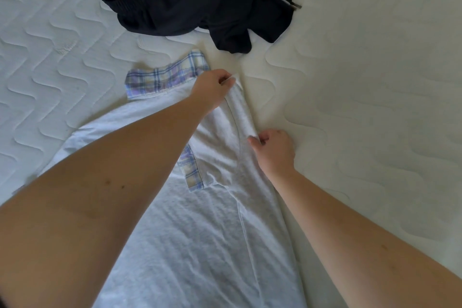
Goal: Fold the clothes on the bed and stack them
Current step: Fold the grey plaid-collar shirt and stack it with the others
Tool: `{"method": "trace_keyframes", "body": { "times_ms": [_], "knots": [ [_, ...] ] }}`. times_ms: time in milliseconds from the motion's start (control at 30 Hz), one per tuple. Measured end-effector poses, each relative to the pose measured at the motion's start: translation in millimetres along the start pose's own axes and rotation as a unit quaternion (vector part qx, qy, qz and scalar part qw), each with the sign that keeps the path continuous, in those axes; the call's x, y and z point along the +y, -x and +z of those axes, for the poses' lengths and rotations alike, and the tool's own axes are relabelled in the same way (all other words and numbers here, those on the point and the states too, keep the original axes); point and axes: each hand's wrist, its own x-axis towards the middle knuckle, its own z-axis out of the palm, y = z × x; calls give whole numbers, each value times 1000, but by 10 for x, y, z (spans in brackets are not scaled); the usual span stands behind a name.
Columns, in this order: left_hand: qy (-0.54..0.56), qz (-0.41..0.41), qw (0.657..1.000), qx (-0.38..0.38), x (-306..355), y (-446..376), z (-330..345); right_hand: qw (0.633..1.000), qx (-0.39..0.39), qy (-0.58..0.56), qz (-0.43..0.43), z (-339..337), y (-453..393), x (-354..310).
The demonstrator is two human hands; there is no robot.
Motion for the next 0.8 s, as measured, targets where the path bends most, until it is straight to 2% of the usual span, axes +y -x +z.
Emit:
{"method": "trace_keyframes", "body": {
  "times_ms": [100, 167, 233, 333, 400, 433, 500, 533, 600, 667, 733, 800],
  "knots": [
    [-20, 3, 1000, -23, -13, 32, -57, 998, 32, -44, 9, 0, -11, 9],
    [-96, 31, 993, -65, -64, 68, -152, 997, 49, -59, 6, 4, 6, 3],
    [-212, 83, 966, -125, -151, 143, -283, 997, 54, -50, -3, 17, 15, 1],
    [-341, 97, 914, -197, -298, 273, -466, 999, 42, -33, -9, 37, 26, 5],
    [-327, 116, 918, -194, -395, 370, -530, 999, 37, -20, -11, 51, 41, 0],
    [-287, 113, 935, -175, -441, 419, -549, 999, 35, -14, -11, 59, 57, -5],
    [-185, 58, 971, -142, -511, 514, -591, 999, 31, -8, -13, 76, 102, -14],
    [-159, 22, 977, -137, -544, 554, -621, 999, 30, -6, -18, 89, 128, -12],
    [-209, -32, 967, -139, -604, 630, -688, 998, 36, 14, -39, 121, 179, 11],
    [-257, -49, 955, -138, -681, 700, -728, 997, 42, 36, -53, 141, 210, 43],
    [-212, -44, 967, -131, -718, 787, -757, 997, 45, 28, -52, 142, 205, 61],
    [-121, -49, 983, -131, -750, 879, -790, 998, 42, 11, -46, 135, 181, 62]
  ]
}}
